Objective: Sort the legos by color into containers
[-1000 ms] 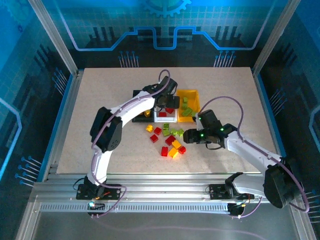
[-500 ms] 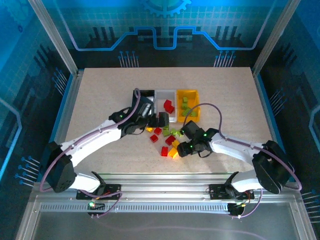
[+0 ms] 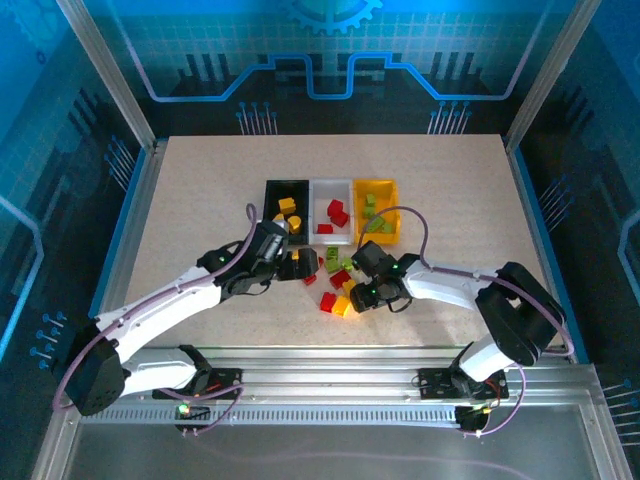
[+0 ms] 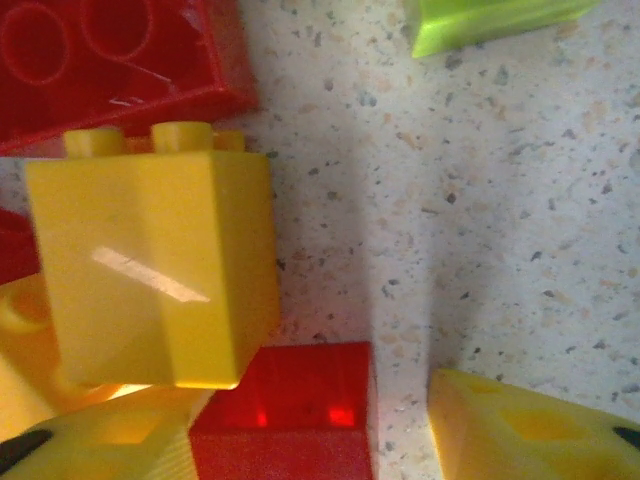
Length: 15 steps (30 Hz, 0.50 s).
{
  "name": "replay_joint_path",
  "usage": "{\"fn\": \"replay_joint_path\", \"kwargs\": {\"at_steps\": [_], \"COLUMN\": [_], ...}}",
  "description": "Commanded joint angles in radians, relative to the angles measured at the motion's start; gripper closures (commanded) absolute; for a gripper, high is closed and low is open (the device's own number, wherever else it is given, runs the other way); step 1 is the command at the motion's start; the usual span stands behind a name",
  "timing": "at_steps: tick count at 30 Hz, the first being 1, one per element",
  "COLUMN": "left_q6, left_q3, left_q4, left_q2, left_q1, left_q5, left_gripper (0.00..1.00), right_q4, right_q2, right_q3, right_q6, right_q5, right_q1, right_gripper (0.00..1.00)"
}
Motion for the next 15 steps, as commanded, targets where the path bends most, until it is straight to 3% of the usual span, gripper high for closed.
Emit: {"fn": "replay_joint_path", "kwargs": {"at_steps": [1,6,11,15], "left_q6": [-0.024,-0.020,-0.043,-0.068], "left_q3": [-0.021,-0.044,-0.105,-0.163], "left_q4": [-0.011,-0.013,-0.004,0.010], "left_q2": [-0.021,-0.039,-0.075,-0.096], "left_q1": [-0.002,-0.002,-0.003,-0.002], "left_q5": [-0.013,-0.025,-0.038,-0.032], "left_gripper": [0.01,0.01,0.01,0.01], "right_q4": [0.025,-0.003,-0.087,-0.104], "right_q2": [0.015,-0.053,-0.147,-0.074], "right_q3": [0.018,0.006,0.096,0.273], "right_q6": [-0.007,-0.008,-0.053,-0.044], "right_q5": [0.001,0.005,-0.020,-0.044], "right_q1": [0.010,-0.013,-0.054,-0.089], "right_gripper": [0.52,0.70,0.73,0.72]}}
